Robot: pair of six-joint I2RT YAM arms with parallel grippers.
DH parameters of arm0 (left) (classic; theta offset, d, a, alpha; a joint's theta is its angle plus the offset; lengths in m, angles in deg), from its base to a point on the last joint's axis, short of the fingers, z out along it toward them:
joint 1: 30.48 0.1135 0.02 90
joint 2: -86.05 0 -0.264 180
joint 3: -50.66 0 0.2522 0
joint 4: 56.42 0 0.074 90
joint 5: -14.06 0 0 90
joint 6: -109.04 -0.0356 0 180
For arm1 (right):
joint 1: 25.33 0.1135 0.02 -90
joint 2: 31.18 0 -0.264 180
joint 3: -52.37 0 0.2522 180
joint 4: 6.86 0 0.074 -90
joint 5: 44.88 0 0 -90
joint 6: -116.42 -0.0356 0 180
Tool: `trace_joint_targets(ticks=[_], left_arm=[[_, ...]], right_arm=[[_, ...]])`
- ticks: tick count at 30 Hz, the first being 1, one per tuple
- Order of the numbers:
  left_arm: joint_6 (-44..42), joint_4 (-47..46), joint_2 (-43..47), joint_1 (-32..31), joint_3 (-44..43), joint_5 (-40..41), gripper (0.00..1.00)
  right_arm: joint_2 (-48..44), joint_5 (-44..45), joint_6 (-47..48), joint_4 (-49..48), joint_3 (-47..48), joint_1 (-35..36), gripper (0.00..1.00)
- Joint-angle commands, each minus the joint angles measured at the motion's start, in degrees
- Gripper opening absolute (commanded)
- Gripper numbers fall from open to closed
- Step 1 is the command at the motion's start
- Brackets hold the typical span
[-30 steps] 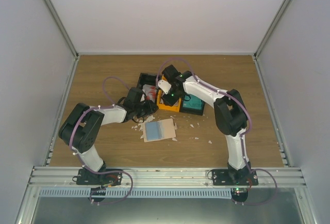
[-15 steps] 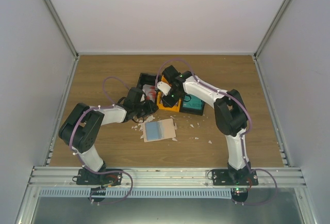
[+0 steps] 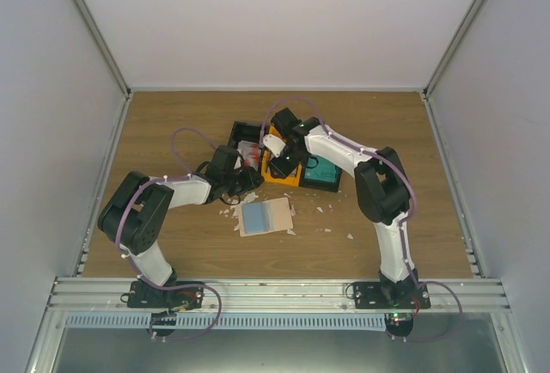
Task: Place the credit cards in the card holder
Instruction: Pick up the credit card from the storage box.
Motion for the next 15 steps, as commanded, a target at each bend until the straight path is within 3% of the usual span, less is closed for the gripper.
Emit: trace_joint_targets(ticks=[1, 9, 13, 15], left_arm=[[-1.2, -3.4, -0.6, 0.3, -1.3, 2.2, 0.37], [-1.2, -3.5, -0.7, 0.2, -1.2, 2.1, 0.37], [-1.2, -3.5, -0.9, 0.2, -1.2, 2.1, 0.37], [-1.2, -3.5, -0.8, 0.2, -1.2, 2.0, 0.37]], right_arm=[[3.2, -0.4, -0.6, 0.8, 0.1, -0.3, 0.36], [0.0, -4.3, 0.3, 0.2, -0.8, -0.3, 0.37], [0.0, -2.0, 0.2, -0.1, -0.7, -0.4, 0.36], [0.6, -0.6, 0.4, -0.2, -1.0, -0.4, 0.32]])
